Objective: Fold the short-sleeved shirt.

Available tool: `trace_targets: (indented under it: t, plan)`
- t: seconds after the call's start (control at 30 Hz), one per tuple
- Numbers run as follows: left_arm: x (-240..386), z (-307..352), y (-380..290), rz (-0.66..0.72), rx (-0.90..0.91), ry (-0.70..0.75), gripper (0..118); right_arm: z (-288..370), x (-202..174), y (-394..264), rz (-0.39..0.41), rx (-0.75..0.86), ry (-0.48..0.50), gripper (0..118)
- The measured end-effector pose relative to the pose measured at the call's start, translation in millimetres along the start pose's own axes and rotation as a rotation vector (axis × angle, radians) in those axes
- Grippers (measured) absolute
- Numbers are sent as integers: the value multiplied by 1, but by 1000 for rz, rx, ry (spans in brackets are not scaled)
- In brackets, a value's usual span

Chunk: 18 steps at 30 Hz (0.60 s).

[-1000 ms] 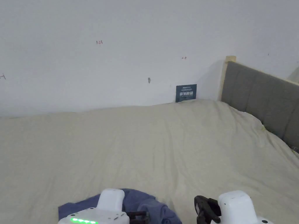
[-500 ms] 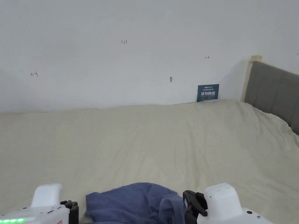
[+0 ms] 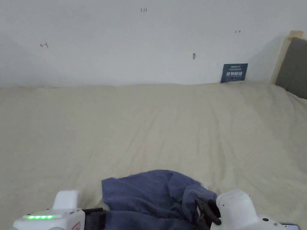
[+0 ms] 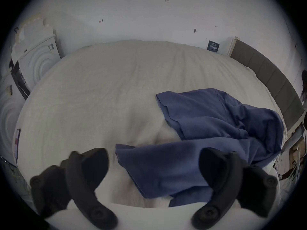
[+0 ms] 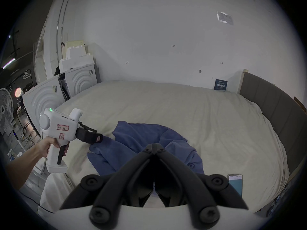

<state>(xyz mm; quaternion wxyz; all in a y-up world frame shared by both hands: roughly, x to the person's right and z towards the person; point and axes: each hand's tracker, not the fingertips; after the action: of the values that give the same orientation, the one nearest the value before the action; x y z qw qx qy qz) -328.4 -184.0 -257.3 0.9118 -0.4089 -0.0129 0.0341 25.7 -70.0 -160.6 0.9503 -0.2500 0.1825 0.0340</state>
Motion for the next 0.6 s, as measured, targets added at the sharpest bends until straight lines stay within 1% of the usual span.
trace_targets:
  t: [0.07,0.13,0.2,0.23,0.27,0.33,0.37,0.4,0.5,0.53,0.6]
  plan:
    - [-4,-9,2,22,-50,32,110,-9,-1,-1,0,-15,6,2]
    - [-9,-21,-3,15,-38,26,110,-15,-2,-1,-19,-28,22,2]
    - [-10,-29,-6,16,-86,41,110,-23,-4,-2,-23,-37,26,2]
    - [-12,-34,-10,30,-95,33,108,-27,-6,-2,-16,-45,23,2]
    - [-14,-40,-15,37,-103,24,104,-30,-6,-3,-9,-52,20,2]
    - [-11,-44,-24,44,-126,13,102,-33,-8,-5,-5,-62,26,2]
    - [-8,-39,-26,11,-59,42,98,-35,-9,-6,-3,-68,27,2]
    - [-5,-39,-28,6,-73,51,92,-36,-10,-7,-3,-72,28,2]
    - [2,-27,-25,2,-64,59,82,-38,-13,-10,-9,-83,36,2]
    - [5,-23,-26,-25,-38,64,61,-38,-14,-10,-11,-86,39,2]
    - [12,-20,-25,-56,-32,66,13,-37,-16,-11,-9,-88,42,2]
